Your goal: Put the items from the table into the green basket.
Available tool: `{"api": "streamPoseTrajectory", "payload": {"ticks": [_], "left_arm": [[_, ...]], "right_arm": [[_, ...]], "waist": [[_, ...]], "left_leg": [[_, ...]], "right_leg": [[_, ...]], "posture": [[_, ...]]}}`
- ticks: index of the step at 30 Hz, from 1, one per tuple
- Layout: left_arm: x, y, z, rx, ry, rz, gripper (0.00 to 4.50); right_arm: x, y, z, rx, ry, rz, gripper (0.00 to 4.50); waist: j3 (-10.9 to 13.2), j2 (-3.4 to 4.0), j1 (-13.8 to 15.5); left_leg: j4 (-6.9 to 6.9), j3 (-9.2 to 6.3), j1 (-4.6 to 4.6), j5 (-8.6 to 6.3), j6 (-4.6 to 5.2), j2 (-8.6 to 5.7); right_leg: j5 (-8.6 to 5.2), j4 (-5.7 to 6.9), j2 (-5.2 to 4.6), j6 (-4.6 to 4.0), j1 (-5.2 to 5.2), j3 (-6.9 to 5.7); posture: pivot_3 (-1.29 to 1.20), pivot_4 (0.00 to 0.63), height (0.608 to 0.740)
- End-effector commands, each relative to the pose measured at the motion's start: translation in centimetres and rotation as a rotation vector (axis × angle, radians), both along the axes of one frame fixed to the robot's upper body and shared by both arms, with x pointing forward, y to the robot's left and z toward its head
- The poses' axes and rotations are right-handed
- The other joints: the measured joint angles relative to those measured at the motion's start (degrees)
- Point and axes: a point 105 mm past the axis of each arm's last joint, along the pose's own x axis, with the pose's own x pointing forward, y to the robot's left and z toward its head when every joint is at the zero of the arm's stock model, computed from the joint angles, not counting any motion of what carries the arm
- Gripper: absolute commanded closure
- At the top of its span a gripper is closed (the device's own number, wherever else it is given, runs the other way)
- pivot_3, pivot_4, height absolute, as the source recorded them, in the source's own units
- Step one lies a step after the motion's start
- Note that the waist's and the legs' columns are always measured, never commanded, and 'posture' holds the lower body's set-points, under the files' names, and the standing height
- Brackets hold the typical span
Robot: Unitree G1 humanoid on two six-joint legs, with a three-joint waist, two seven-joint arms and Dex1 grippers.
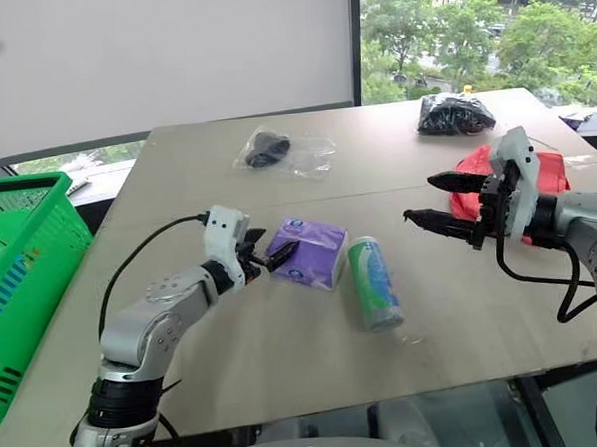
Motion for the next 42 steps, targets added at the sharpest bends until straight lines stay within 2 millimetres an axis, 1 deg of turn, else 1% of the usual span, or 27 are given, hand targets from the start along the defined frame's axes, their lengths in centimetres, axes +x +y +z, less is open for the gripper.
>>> {"api": "streamPoseTrajectory", "payload": {"ticks": [1,4,5,6,9,10,12,14,16,17,20,22,23,25,26,27,28,30,32,34,35,36,37,38,39,42], "left_arm": [[0.4,-0.1,-0.2,-0.026,0.038,0.05,0.0],[0.1,-0.1,-1.6,-0.06,0.129,0.086,0.79],[0.0,-0.2,-1.9,-0.072,0.153,0.088,1.31],[-0.2,-0.4,-2.1,-0.093,0.174,0.082,1.7],[-0.4,-0.7,-2.1,-0.114,0.186,0.078,3.12],[-0.4,-0.8,-2.1,-0.121,0.187,0.079,3.42],[-0.2,-1.0,-1.9,-0.15,0.184,0.089,4.3],[0.3,-0.8,-1.4,-0.178,0.161,0.114,4.38],[0.9,-0.6,-0.3,-0.203,0.106,0.135,4.42],[1.4,-0.4,0.5,-0.221,0.067,0.158,4.42],[3.1,0.9,4.3,-0.279,-0.102,0.229,4.42],[4.1,2.7,7.4,-0.266,-0.233,0.285,4.42],[4.4,3.5,8.6,-0.253,-0.281,0.311,4.42],[5.1,6.6,11.3,-0.19,-0.383,0.426,4.42],[5.2,8.6,12.7,-0.158,-0.428,0.508,4.42],[5.1,11.1,14.2,-0.137,-0.473,0.608,4.42],[4.7,13.5,15.6,-0.105,-0.514,0.698,4.42],[3.4,17.7,17.8,-0.011,-0.58,0.838,4.42],[2.0,20.5,19.2,0.049,-0.614,0.931,4.42],[-0.4,24.3,20.7,0.135,-0.648,1.051,4.42],[-1.2,25.3,21.2,0.163,-0.657,1.082,4.42],[-2.3,26.5,21.6,0.189,-0.668,1.119,4.42],[-2.8,27.1,21.8,0.201,-0.674,1.138,4.42],[-3.8,28.3,21.9,0.216,-0.67,1.172,4.42],[-4.8,29.3,22.0,0.232,-0.669,1.205,4.42],[-6.8,31.2,22.0,0.273,-0.656,1.27,4.42]], "right_arm": [[-0.7,0.7,2.3,0.051,-0.055,0.051,0.09],[-1.4,1.4,3.0,0.104,-0.024,0.117,0.0],[-1.5,1.5,3.1,0.11,-0.019,0.127,0.0],[-1.5,1.5,3.1,0.111,-0.019,0.131,0.0],[-1.5,1.6,3.0,0.107,-0.016,0.137,0.0],[-1.5,1.6,3.0,0.105,-0.014,0.142,0.0],[-1.5,1.6,3.0,0.103,-0.012,0.148,0.0],[-1.4,1.6,3.0,0.103,-0.013,0.153,0.0],[-1.3,1.7,3.1,0.105,-0.018,0.16,0.0],[-1.3,1.8,3.2,0.109,-0.019,0.165,0.0],[-1.0,2.4,3.6,0.127,-0.034,0.188,0.0],[-0.7,3.1,4.1,0.146,-0.058,0.202,0.0],[-0.7,3.4,4.3,0.156,-0.068,0.213,0.0],[-0.7,4.2,4.8,0.179,-0.086,0.245,0.0],[-0.7,4.6,5.0,0.185,-0.094,0.261,0.0],[-0.7,5.2,5.1,0.19,-0.1,0.279,0.0],[-0.6,5.7,5.3,0.198,-0.107,0.297,0.0],[-0.4,6.8,5.7,0.215,-0.129,0.324,0.0],[0.0,7.4,6.0,0.231,-0.151,0.33,0.0],[1.0,8.3,6.2,0.25,-0.172,0.321,0.0],[1.3,8.6,6.2,0.253,-0.176,0.317,0.0],[1.7,8.9,6.1,0.252,-0.171,0.313,0.0],[2.0,9.1,6.0,0.251,-0.167,0.31,0.0],[2.2,9.5,5.8,0.242,-0.173,0.316,0.0],[2.4,9.9,5.7,0.234,-0.178,0.321,0.0],[2.6,10.7,5.6,0.229,-0.2,0.343,0.0]], "waist": [[0.0,-0.01,0.0],[0.0,-0.01,0.0],[0.0,-0.02,-0.1],[0.0,-0.02,-0.1],[-0.1,-0.02,-0.1],[-0.1,-0.01,0.0],[-0.1,-0.02,0.0],[-0.1,-0.02,0.1],[-0.1,-0.03,0.2],[0.0,-0.04,0.3],[0.1,-0.18,0.3],[0.1,-0.29,0.2],[0.1,-0.31,0.1],[0.1,-0.31,0.1],[0.1,-0.31,0.1],[0.1,-0.3,0.1],[0.1,-0.3,0.2],[0.1,-0.35,0.2],[0.1,-0.38,0.4],[0.0,-0.5,1.2],[0.0,-0.53,1.7],[0.0,-0.55,2.2],[0.0,-0.56,3.0],[0.0,-0.56,3.5],[0.0,-0.58,4.5],[0.0,-0.63,6.3]], "left_leg": [[0.0,-0.01,0.0,0.0,0.0,0.0],[0.0,0.01,-0.01,0.0,0.0,-0.02],[0.0,0.02,0.0,0.0,0.0,-0.02],[0.0,0.02,0.02,0.0,0.0,-0.03],[0.0,0.02,0.05,0.01,-0.01,-0.03],[0.0,0.01,0.04,0.01,-0.01,-0.03],[0.0,0.03,0.03,0.01,-0.01,-0.04],[0.0,0.03,0.03,0.01,-0.01,-0.05],[0.01,0.02,0.02,0.01,-0.01,-0.05],[0.0,0.02,0.02,0.01,-0.01,-0.06],[0.01,0.0,0.01,0.01,-0.01,-0.06],[0.01,0.01,0.0,0.02,-0.03,-0.03],[0.01,0.02,0.0,0.02,-0.03,-0.02],[-0.01,0.01,-0.01,0.02,-0.04,-0.02],[-0.01,0.01,-0.02,0.02,-0.04,-0.01],[-0.04,0.02,-0.02,0.03,-0.05,-0.01],[-0.04,0.02,-0.03,0.03,-0.05,0.01],[-0.05,0.0,0.02,0.03,-0.05,0.02],[-0.06,0.0,-0.14,0.07,-0.13,0.02],[-0.02,-0.09,-0.51,0.15,-0.27,-0.01],[0.07,-0.1,-0.83,0.17,-0.31,-0.02],[0.1,-0.1,-0.9,0.18,-0.33,-0.02],[0.1,-0.15,-0.91,0.18,-0.33,-0.04],[0.08,-0.16,-0.93,0.18,-0.33,-0.06],[0.08,-0.2,-0.94,0.18,-0.34,-0.1],[0.03,-0.28,-1.01,0.18,-0.34,-0.18]], "right_leg": [[0.0,0.01,0.01,0.0,0.0,-0.01],[0.0,0.04,0.01,0.01,0.1,0.01],[0.01,0.05,0.01,0.02,0.13,0.01],[0.01,0.05,0.03,0.02,0.15,0.02],[0.0,0.04,0.05,0.02,0.2,0.02],[0.0,0.02,0.05,0.02,0.2,0.02],[0.01,0.01,0.03,0.02,0.2,0.03],[0.01,-0.01,0.02,0.03,0.19,0.03],[0.01,-0.01,0.01,0.03,0.19,0.02],[0.01,0.0,0.01,0.04,0.19,0.02],[0.02,0.02,0.02,0.04,0.18,0.02],[0.02,0.04,0.07,0.02,0.15,0.03],[0.02,0.04,0.08,0.02,0.14,0.04],[0.02,0.04,0.09,0.01,0.12,0.05],[0.02,0.04,0.1,0.01,0.1,0.05],[0.02,0.03,0.09,0.01,0.06,0.07],[0.02,0.02,0.08,0.01,0.01,0.07],[0.03,0.02,0.05,0.01,-0.14,0.06],[0.04,0.07,0.02,0.01,-0.44,0.07],[0.05,0.09,-0.08,0.01,-0.76,-0.04],[0.07,0.14,-0.1,0.01,-1.07,-0.08],[0.07,0.15,-0.11,0.01,-1.15,-0.09],[0.07,0.15,-0.19,0.01,-1.16,-0.17],[0.07,0.11,-0.26,0.01,-1.17,-0.22],[0.07,0.1,-0.33,0.01,-1.18,-0.28],[0.07,0.08,-0.47,0.01,-1.24,-0.43]], "posture": [[-0.17,0.0,0.74],[-0.17,0.0,0.74],[-0.17,0.0,0.74],[-0.17,0.0,0.74],[-0.17,0.0,0.74],[-0.16,0.0,0.74],[-0.16,0.0,0.74],[-0.15,0.0,0.74],[-0.15,0.0,0.74],[-0.14,0.0,0.74],[-0.13,0.0,0.74],[-0.11,0.0,0.74],[-0.11,0.0,0.74],[-0.09,0.0,0.74],[-0.08,0.0,0.74],[-0.07,0.0,0.74],[-0.07,0.0,0.74],[-0.05,0.0,0.74],[-0.01,0.0,0.74],[0.03,0.0,0.74],[0.03,0.0,0.74],[0.05,0.0,0.74],[0.07,0.0,0.74],[0.09,0.0,0.74],[0.09,0.0,0.74],[0.11,0.0,0.74]]}}
